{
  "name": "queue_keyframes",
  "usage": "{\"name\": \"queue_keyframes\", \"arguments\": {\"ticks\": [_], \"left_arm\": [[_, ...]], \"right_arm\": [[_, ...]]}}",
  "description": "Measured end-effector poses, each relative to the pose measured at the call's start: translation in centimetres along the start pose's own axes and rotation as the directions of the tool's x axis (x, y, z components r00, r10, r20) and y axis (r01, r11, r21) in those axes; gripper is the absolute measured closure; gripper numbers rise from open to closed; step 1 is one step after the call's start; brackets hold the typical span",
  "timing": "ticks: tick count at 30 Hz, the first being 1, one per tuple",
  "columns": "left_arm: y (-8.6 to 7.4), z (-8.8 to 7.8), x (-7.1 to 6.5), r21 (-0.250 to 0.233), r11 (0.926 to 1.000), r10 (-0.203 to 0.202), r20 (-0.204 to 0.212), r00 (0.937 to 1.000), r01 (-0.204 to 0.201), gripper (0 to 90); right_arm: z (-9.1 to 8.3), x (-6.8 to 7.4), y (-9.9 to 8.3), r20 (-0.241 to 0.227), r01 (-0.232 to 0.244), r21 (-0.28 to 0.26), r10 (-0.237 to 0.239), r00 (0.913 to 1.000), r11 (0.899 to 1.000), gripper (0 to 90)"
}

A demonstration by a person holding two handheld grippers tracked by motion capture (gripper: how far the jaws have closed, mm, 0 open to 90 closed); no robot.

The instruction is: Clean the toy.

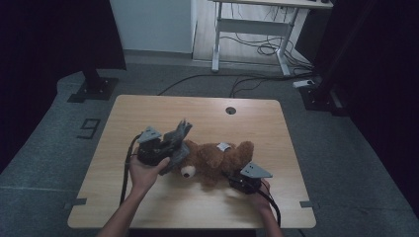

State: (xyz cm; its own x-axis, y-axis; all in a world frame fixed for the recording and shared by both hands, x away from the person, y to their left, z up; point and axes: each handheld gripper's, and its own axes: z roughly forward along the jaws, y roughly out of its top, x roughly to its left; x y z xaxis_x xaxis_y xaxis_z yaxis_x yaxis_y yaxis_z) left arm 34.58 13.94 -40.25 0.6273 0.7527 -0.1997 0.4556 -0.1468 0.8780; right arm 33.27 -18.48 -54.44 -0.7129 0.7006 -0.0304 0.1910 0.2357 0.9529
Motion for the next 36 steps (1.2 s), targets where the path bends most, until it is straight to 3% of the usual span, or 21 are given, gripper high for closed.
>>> {"name": "queue_keyframes", "arguments": {"ticks": [3,4,5,6,7,9,10,11,14,17,18,20,21,24,28,33,35,36], "left_arm": [[2.0,1.4,-2.1,0.008,0.9989,0.046,0.026,0.9986,-0.046,76.3],[3.2,2.7,-3.3,0.02,0.9974,0.068,0.043,0.9968,-0.069,76.3],[3.2,2.7,-3.3,0.02,0.9974,0.068,0.043,0.9968,-0.069,76.3],[4.2,4.3,-4.5,0.035,0.9961,0.079,0.061,0.995,-0.081,76.3],[4.2,4.3,-4.5,0.035,0.9961,0.079,0.061,0.995,-0.081,76.3],[5.1,6.1,-5.5,0.055,0.9942,0.087,0.086,0.9925,-0.092,76.3],[5.8,7.8,-6.7,0.075,0.992,0.094,0.107,0.9899,-0.102,76.3],[5.8,7.8,-6.7,0.075,0.992,0.094,0.107,0.9899,-0.102,76.3],[6.1,10.7,-8.9,0.116,0.9848,0.112,0.145,0.9831,-0.129,76.2],[5.6,12.0,-9.6,0.153,0.9806,0.095,0.17,0.9809,-0.122,75.8],[5.2,12.6,-9.8,0.178,0.9759,0.095,0.174,0.9802,-0.126,75.7],[3.7,13.8,-10.1,0.245,0.9593,0.105,0.15,0.983,-0.14,75.7],[3.7,13.8,-10.1,0.245,0.9593,0.105,0.15,0.983,-0.14,75.8],[2.2,14.1,-9.5,0.281,0.9492,0.108,0.13,0.9856,-0.142,75.9],[1.2,13.0,-8.7,0.256,0.9589,0.092,0.126,0.9877,-0.122,76.3],[0.5,11.7,-8.0,0.246,0.9605,0.101,0.126,0.9868,-0.13,76.4],[0.3,11.1,-7.6,0.24,0.9619,0.106,0.114,0.9878,-0.131,76.4],[0.1,10.3,-6.8,0.239,0.9626,0.111,0.085,0.9901,-0.128,76.3]], "right_arm": [[0.0,0.0,0.0,-0.003,-0.002,0.001,0.002,1.0,1.0,54.7],[0.0,0.0,0.0,-0.003,0.0,-0.002,0.0,1.0,1.0,54.7],[0.0,0.0,0.0,-0.003,0.0,-0.002,0.0,1.0,1.0,54.7],[0.0,0.0,0.0,-0.002,0.004,0.0,-0.004,1.0,1.0,54.7],[0.0,0.0,0.0,-0.002,0.004,0.0,-0.004,1.0,1.0,54.7],[-0.1,0.0,0.0,0.0,0.006,0.001,-0.006,1.0,1.0,54.7],[-0.1,0.0,0.0,0.0,0.006,0.001,-0.006,1.0,1.0,54.7],[-0.1,0.0,0.0,0.0,0.006,0.001,-0.006,1.0,1.0,54.7],[-0.1,0.0,-0.1,-0.001,0.006,0.001,-0.006,1.0,1.0,54.7],[-0.1,0.0,-0.1,-0.001,0.007,0.0,-0.007,1.0,1.0,54.7],[-0.1,0.0,-0.1,-0.001,0.006,0.0,-0.006,1.0,1.0,54.7],[-0.1,0.1,-0.1,0.001,0.007,-0.005,-0.007,1.0,1.0,54.7],[-0.1,0.1,-0.1,0.003,0.009,-0.005,-0.009,1.0,1.0,54.7],[-0.1,0.1,-0.1,0.004,0.008,-0.002,-0.008,1.0,1.0,54.7],[0.0,0.1,-0.2,0.004,0.016,-0.002,-0.016,0.9999,1.0,54.7],[0.0,0.2,-0.1,0.005,0.019,-0.003,-0.019,0.9998,1.0,54.7],[0.0,0.2,-0.2,0.005,0.016,-0.002,-0.016,0.9999,1.0,54.7],[0.0,0.1,-0.2,0.005,0.014,-0.003,-0.014,0.9999,1.0,54.7]]}}
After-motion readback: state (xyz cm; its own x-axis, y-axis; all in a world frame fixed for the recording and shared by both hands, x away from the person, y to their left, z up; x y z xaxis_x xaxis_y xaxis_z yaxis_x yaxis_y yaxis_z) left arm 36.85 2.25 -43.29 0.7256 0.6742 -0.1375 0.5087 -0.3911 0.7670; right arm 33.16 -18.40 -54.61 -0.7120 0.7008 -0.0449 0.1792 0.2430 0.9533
